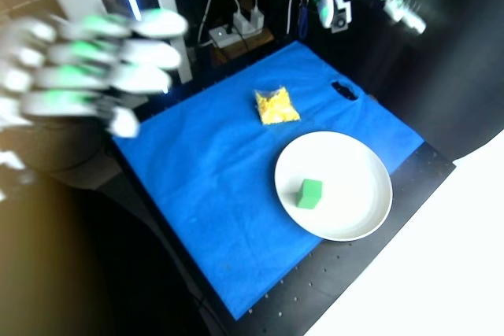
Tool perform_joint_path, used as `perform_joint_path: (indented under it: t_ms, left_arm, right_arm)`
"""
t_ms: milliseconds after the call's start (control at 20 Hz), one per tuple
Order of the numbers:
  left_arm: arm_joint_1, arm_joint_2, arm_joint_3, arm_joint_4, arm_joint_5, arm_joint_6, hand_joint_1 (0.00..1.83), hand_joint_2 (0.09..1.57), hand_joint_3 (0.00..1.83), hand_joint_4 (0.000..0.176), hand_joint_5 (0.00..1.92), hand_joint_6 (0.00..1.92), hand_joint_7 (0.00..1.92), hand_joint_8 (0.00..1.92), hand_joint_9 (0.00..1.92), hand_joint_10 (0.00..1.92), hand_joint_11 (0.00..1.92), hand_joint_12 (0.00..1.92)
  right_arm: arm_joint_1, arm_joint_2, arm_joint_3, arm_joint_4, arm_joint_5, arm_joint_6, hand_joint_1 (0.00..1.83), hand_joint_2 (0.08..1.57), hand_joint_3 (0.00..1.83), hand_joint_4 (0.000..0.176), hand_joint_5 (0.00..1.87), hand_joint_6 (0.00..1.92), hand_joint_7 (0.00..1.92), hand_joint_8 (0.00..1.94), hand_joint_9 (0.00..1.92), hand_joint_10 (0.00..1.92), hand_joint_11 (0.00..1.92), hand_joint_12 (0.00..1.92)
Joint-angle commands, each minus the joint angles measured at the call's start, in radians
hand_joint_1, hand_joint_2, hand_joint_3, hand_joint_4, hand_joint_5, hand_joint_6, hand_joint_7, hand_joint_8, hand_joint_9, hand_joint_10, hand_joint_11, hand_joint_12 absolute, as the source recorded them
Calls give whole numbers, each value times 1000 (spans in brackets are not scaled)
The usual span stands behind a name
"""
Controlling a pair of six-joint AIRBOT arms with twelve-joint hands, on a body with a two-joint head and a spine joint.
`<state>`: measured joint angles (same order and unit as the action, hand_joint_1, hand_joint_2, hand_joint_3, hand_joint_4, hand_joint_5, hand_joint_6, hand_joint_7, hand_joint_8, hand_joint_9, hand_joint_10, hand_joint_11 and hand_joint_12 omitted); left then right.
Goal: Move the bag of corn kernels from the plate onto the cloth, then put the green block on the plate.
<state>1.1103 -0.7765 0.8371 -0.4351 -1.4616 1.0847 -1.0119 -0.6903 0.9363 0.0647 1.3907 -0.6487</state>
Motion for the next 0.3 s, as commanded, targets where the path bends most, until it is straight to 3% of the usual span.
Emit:
perform_joint_path:
  t_ms: [0,50,100,150,200,250]
  left_arm:
    - [-25,15,7,39,-158,3,238,1393,30,175,0,0,0,0,0,0,0,0]
    - [-42,24,6,53,-162,15,204,1393,21,162,0,0,0,0,0,0,0,0]
    - [-59,32,5,71,-174,27,185,1393,15,166,0,0,0,0,0,0,0,0]
    - [-78,43,4,95,-187,36,114,1368,3,174,0,0,0,0,0,0,0,0]
    - [-93,52,5,118,-204,39,114,1368,3,174,0,0,0,0,0,0,0,0]
    - [-104,56,8,139,-223,39,174,1360,0,145,0,0,0,0,30,11,0,0]
  right_arm:
    - [4,5,-4,15,180,2,550,1248,4,0,0,0,0,0,10,8,0,1866]
    - [2,9,-5,18,199,2,514,1280,19,0,0,0,0,0,3,8,0,1910]
    - [2,15,-5,18,221,2,343,1322,37,9,0,0,0,189,0,579,0,1919]
    - [2,24,-7,18,251,2,459,1479,0,143,243,1537,0,998,0,1241,0,1921]
    - [2,24,-4,17,259,2,459,1479,0,143,243,1537,0,998,0,1241,0,1921]
    - [3,24,4,16,259,2,477,1352,0,169,48,846,0,353,0,1047,0,1810]
